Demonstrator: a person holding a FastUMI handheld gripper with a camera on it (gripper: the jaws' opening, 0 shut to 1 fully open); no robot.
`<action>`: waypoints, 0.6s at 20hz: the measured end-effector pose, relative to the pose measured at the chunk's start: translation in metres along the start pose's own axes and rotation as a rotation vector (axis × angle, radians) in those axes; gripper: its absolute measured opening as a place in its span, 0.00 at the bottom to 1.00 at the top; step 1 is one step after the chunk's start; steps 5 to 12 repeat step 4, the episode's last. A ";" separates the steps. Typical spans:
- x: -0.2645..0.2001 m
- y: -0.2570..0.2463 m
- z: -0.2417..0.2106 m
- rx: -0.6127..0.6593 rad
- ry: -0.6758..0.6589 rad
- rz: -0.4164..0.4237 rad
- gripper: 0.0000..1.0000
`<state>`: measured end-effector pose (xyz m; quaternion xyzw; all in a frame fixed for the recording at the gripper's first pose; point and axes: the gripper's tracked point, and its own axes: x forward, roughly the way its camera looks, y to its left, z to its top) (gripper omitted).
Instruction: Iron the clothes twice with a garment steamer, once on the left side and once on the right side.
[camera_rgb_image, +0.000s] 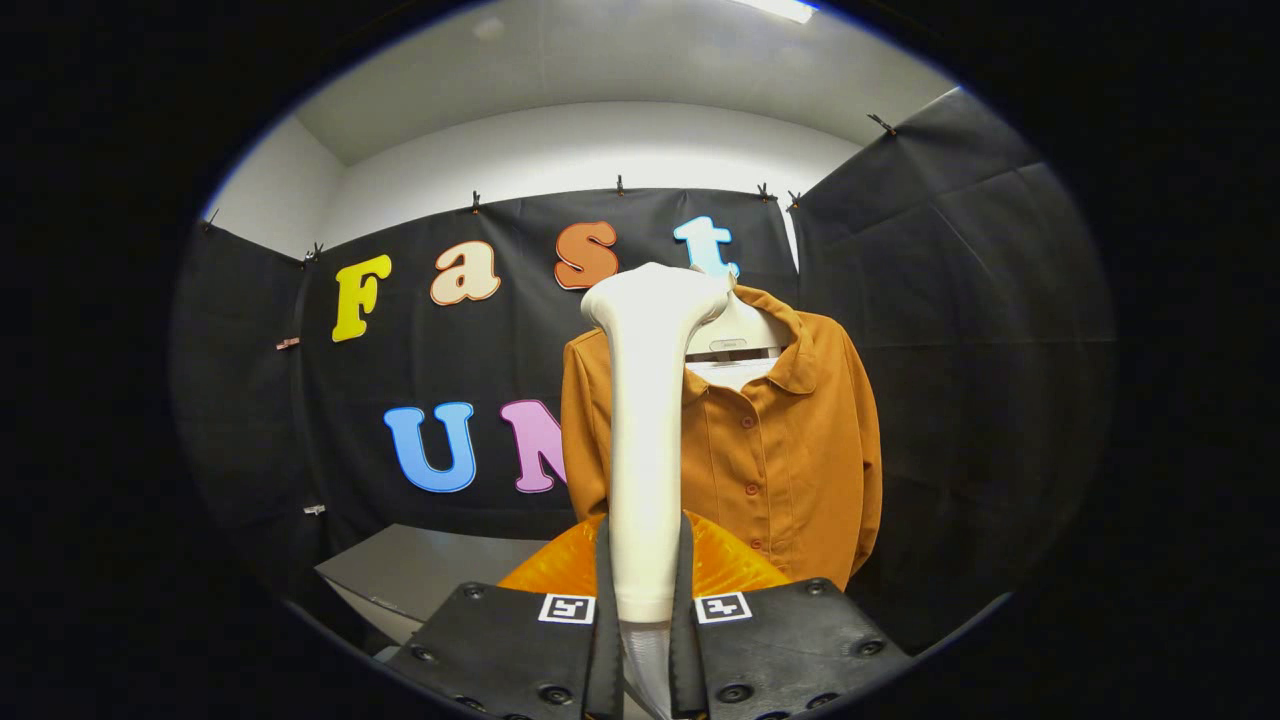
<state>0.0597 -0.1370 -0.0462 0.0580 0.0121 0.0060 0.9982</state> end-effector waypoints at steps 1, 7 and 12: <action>-0.001 -0.001 -0.001 0.002 0.001 -0.001 0.21; -0.001 -0.001 -0.002 0.004 0.002 -0.003 0.21; -0.001 -0.001 -0.002 0.004 0.002 -0.003 0.21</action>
